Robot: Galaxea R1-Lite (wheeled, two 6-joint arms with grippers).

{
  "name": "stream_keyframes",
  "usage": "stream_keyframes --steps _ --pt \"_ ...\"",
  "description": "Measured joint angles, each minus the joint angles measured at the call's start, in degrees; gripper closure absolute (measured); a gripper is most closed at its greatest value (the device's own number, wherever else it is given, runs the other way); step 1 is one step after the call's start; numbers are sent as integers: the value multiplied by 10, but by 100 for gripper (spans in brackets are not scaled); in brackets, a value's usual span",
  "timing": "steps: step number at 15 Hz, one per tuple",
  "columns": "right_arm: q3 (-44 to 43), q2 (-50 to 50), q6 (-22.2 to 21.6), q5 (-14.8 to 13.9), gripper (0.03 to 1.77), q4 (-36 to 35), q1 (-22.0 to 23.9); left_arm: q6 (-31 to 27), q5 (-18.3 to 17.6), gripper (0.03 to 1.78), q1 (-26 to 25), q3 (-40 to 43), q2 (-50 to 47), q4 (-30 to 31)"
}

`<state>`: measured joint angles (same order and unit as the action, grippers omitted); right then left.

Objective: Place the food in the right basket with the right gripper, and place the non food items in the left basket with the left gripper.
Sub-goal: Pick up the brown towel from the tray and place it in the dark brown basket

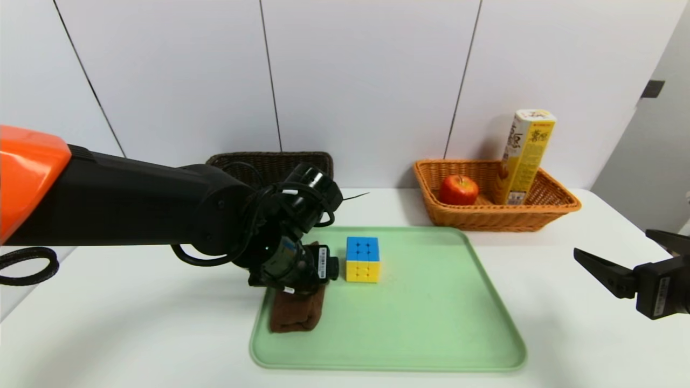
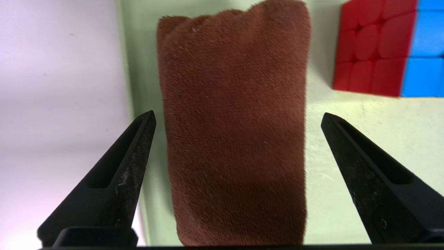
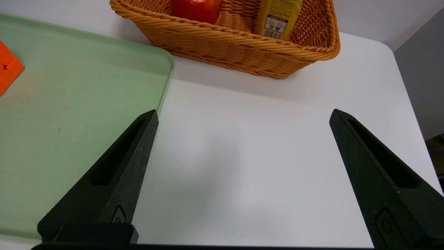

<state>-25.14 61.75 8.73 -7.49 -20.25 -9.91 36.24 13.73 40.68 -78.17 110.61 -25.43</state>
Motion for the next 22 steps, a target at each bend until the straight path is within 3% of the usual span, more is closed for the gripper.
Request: stream_keyframes --steps 3,7,10,12,16,19,22 --pt "0 0 -1 0 10 0 0 -6 10 12 -3 12 3 33" --pt "0 0 -1 0 10 0 0 -15 9 75 -3 19 1 36" --pt "0 0 -2 0 10 0 0 -15 9 105 -3 21 -5 34" --pt "1 0 -2 1 10 0 6 -23 8 150 -4 17 -23 35" --pt "6 1 -2 4 10 0 17 -120 34 150 -23 -10 -100 61" --pt "4 1 -2 4 10 -1 19 -253 41 150 -116 -32 -144 186" --pt "4 1 -3 4 10 -1 20 -350 2 150 -232 -36 -136 388"
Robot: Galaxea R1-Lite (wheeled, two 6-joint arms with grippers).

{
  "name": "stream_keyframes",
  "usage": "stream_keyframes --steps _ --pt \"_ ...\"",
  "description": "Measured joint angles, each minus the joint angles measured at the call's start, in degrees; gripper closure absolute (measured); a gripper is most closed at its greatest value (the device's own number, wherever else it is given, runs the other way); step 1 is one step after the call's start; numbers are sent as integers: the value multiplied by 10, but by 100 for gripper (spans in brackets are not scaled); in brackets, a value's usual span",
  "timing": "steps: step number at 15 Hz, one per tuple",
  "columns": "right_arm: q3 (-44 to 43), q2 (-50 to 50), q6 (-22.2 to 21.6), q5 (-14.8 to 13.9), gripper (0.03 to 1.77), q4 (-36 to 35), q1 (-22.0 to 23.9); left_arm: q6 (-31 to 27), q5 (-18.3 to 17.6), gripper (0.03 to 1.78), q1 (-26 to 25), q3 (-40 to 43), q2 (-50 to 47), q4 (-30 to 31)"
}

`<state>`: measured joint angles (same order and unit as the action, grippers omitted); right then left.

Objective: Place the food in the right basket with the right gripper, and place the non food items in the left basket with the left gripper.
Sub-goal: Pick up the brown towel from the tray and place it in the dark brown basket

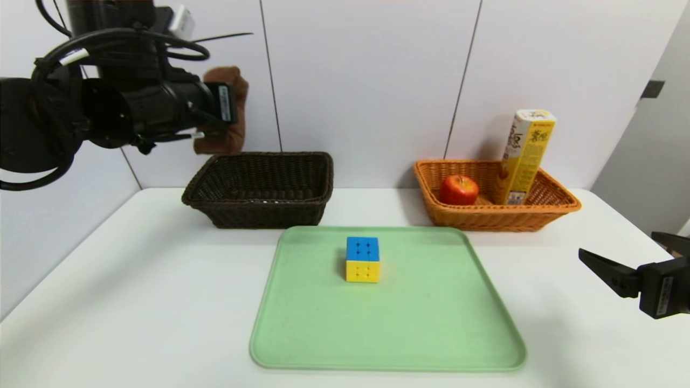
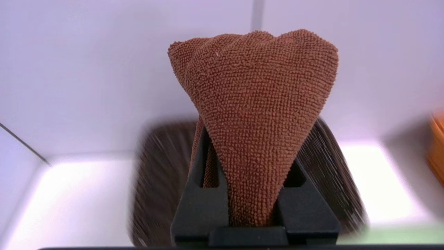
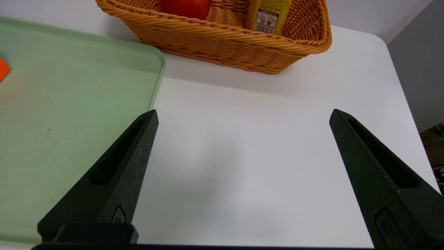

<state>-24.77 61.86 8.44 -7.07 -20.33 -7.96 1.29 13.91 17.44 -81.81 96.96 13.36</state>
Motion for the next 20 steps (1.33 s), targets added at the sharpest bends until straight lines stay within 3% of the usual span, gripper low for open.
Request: stream_keyframes --steps 2,3,6,9,20 --pt "0 0 0 0 10 0 0 -15 -43 150 -55 -1 22 87" --pt "1 0 0 0 10 0 0 -15 -53 150 -69 -1 36 100" --pt "2 0 0 0 10 0 0 -13 -57 150 -83 -5 88 110" --pt "4 0 0 -1 10 0 0 -16 -58 150 -85 -10 146 159" --pt "7 7 -2 -1 10 -4 0 -36 -52 150 -85 -6 244 166"
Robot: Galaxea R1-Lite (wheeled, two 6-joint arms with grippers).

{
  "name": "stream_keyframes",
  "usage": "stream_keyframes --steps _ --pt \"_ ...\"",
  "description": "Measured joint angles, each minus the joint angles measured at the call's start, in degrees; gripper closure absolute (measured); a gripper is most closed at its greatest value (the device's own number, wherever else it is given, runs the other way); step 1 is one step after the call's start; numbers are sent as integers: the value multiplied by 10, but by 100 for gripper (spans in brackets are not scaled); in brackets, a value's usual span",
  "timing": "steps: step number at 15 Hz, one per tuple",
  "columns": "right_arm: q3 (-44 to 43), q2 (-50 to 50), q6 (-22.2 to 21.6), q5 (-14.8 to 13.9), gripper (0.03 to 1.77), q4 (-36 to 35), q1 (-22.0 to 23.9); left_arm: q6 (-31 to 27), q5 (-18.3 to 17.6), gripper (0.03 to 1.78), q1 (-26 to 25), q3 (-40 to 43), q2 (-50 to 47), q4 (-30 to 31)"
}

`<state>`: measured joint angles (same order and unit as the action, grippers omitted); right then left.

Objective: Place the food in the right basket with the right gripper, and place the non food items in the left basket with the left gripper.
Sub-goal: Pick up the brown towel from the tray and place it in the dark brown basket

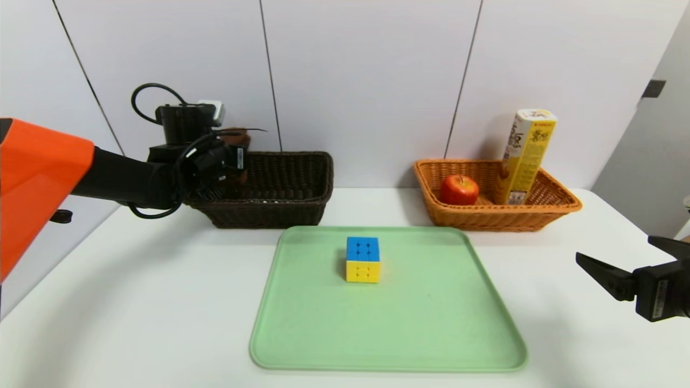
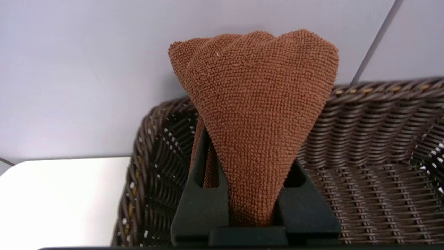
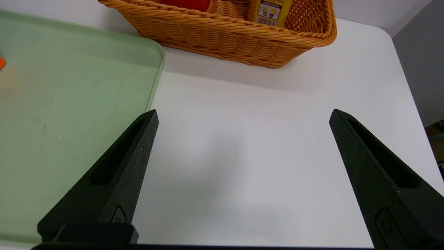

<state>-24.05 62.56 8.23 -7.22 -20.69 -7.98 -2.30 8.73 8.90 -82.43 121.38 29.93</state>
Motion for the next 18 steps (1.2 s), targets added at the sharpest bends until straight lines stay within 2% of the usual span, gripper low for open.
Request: stream_keyframes --steps 2,5,9,13,18 --pt "0 1 0 0 10 0 0 0 3 150 0 2 9 0" --pt "0 1 0 0 10 0 0 -1 30 150 0 2 21 2" --pt "0 1 0 0 10 1 0 -3 37 150 0 2 24 -5" --pt "0 2 0 0 10 3 0 -4 50 94 0 5 25 1" --pt "0 2 0 0 10 2 0 -4 46 55 0 3 10 -2"
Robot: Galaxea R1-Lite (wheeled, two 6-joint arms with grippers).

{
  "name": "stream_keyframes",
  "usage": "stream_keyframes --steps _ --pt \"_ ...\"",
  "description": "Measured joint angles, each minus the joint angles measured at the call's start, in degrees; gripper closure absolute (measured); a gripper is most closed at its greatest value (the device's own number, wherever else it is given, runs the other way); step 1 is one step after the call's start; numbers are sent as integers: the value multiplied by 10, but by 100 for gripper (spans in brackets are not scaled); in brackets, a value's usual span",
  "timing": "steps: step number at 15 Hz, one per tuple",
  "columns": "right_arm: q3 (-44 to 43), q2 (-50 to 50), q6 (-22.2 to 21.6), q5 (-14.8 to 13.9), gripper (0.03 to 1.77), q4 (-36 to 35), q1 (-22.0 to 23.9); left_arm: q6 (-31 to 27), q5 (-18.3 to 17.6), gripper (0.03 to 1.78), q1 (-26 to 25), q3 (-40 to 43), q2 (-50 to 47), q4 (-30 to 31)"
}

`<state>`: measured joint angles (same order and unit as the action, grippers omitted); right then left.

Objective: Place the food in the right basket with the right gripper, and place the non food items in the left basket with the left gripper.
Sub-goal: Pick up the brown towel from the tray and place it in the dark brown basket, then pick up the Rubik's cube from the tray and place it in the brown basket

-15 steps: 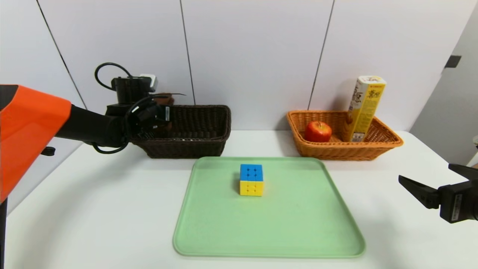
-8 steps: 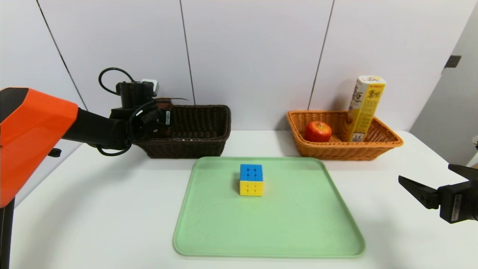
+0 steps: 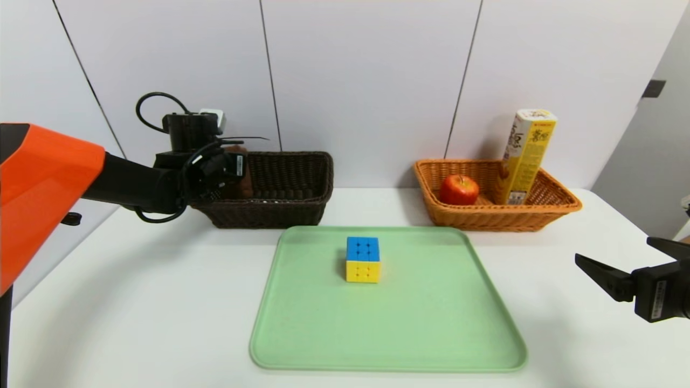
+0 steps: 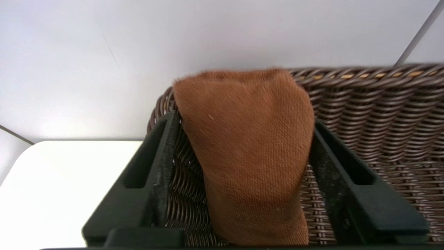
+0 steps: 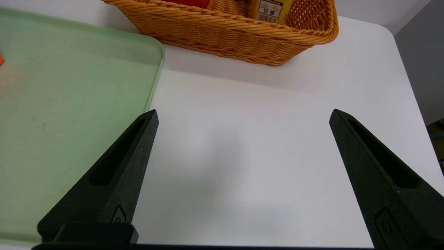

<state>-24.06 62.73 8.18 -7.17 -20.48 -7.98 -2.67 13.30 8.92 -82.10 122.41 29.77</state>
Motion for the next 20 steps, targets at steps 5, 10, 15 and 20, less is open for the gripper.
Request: stream_keyframes --steps 5,10,15,20 --pt "1 0 -2 0 10 1 0 4 -15 34 0 -2 -35 2" --pt "6 -1 -8 0 10 1 0 8 -69 23 1 3 -155 -32" --pt "13 -2 -8 0 10 0 0 35 -133 17 86 189 -293 -21" --pt "20 -4 -6 0 10 0 0 42 -184 14 164 466 -355 227"
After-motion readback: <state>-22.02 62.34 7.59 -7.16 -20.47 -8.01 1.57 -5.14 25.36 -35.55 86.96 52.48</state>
